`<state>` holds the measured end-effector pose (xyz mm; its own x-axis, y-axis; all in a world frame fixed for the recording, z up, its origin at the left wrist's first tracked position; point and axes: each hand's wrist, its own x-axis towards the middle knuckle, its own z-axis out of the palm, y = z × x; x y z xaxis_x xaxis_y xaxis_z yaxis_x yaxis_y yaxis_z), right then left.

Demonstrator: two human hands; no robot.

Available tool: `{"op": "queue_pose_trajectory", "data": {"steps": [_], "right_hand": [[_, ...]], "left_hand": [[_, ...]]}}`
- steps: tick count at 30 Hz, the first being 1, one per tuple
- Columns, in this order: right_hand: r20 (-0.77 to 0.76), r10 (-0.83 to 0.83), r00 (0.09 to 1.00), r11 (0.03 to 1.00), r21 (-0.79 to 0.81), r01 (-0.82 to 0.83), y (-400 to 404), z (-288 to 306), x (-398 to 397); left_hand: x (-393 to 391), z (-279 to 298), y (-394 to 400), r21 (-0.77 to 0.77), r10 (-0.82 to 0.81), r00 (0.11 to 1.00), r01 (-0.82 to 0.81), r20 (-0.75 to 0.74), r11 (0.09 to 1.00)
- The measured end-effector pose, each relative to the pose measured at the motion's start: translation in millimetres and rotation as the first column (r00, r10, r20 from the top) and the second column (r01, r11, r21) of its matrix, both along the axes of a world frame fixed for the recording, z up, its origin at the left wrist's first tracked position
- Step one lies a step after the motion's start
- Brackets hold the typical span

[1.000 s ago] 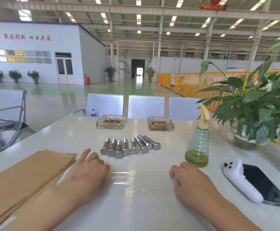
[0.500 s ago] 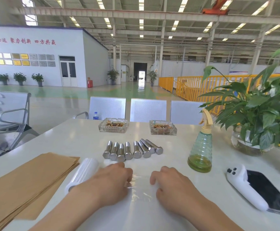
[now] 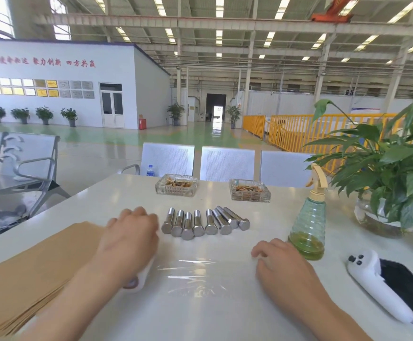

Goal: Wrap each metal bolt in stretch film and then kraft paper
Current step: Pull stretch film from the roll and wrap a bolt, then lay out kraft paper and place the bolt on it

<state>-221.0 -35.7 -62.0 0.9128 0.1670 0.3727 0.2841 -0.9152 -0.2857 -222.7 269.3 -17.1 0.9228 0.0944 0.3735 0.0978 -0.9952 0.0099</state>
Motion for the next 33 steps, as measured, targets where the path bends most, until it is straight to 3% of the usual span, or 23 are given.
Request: {"op": "queue_pose_trajectory", "data": {"steps": [4, 7, 15, 20, 33], "right_hand": [[0.026, -0.147, 0.989, 0.983, 0.116, 0.143, -35.6, -8.0, 3.0], [0.015, -0.147, 0.989, 0.976, 0.167, 0.142, -44.8, -14.5, 2.5], [0.015, -0.145, 0.989, 0.983, 0.114, 0.143, -42.1, -17.7, 4.5], [0.006, -0.141, 0.990, 0.984, 0.112, 0.140, -43.0, -19.0, 5.0], [0.018, -0.134, 0.991, 0.986, 0.104, 0.131, -43.1, -19.4, 4.6]], "left_hand": [[13.6, -4.9, 74.5, -0.125, 0.223, 0.964, -0.241, -0.143, 0.962], [16.3, -24.5, 101.6, -0.116, 0.219, 0.928, -0.264, -0.302, 0.958], [22.9, -30.7, 90.3, -0.166, 0.256, 0.962, -0.270, -0.099, 0.948], [26.7, -29.5, 83.0, -0.199, 0.268, 0.951, -0.296, -0.156, 0.934], [26.7, -27.7, 78.3, -0.383, 0.239, 0.964, -0.264, -0.114, 0.885]]}}
